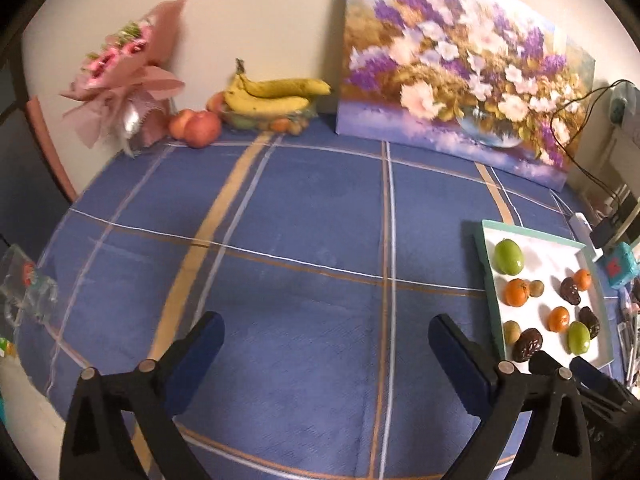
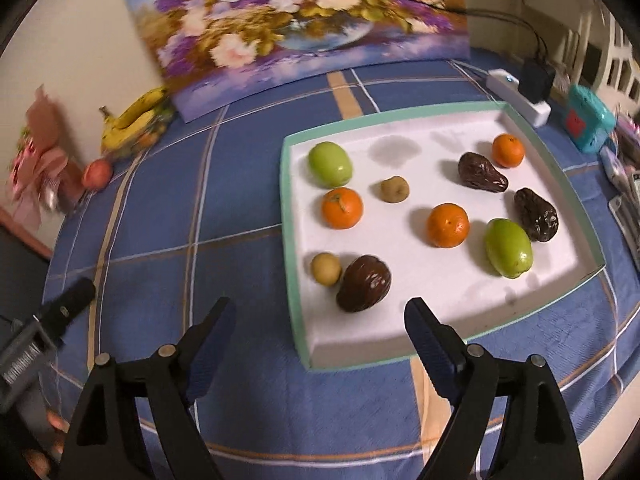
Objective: Organize fruits
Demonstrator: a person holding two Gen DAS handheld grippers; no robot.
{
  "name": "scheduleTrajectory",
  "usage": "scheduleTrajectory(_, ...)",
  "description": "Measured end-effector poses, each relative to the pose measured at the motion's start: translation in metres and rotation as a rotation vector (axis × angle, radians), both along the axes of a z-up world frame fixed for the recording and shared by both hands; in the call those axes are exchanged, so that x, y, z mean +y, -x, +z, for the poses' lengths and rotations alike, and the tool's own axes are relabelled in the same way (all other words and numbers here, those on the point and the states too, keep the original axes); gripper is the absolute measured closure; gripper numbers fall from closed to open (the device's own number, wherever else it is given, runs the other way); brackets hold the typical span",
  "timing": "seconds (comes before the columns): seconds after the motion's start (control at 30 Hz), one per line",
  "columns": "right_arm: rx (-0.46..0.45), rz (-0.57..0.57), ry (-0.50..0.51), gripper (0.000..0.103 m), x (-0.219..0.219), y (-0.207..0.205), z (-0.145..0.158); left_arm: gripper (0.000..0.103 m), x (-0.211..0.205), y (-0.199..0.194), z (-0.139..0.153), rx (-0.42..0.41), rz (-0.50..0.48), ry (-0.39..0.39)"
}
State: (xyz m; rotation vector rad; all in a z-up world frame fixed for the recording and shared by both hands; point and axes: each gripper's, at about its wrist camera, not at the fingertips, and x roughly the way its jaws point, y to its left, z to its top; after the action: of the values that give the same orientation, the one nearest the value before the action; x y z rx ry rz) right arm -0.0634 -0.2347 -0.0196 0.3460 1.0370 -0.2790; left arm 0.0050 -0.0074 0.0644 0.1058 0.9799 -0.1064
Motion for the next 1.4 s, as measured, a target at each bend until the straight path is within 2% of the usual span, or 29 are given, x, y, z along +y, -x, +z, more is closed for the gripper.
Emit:
scheduleTrajectory(0.17, -0.046, 0.022, 0.038, 0.017, 0.013, 0.017, 0.013, 0.000, 0.007, 0.020, 0.009, -0.050, 0.038, -0.106)
scheduleTrajectory(0.23, -0.060, 0.021, 0.049, 0.017, 0.015, 0.022, 0.017, 0.000, 0.011, 0.026, 0.009, -0.050, 0.039, -0.122)
scheduleTrajectory(0.6, -0.075, 0.033, 0.078, 0.017, 0.019, 0.019, 0.021, 0.000, 0.016, 0.021, -0.011, 0.073, 0.048, -0.139)
scheduleTrajectory(1.4, -0.048, 0.051, 0.094, 0.017, 0.023, 0.017, 0.015, 0.000, 0.014, 0.019, -0.014, 0.116, 0.012, -0.108)
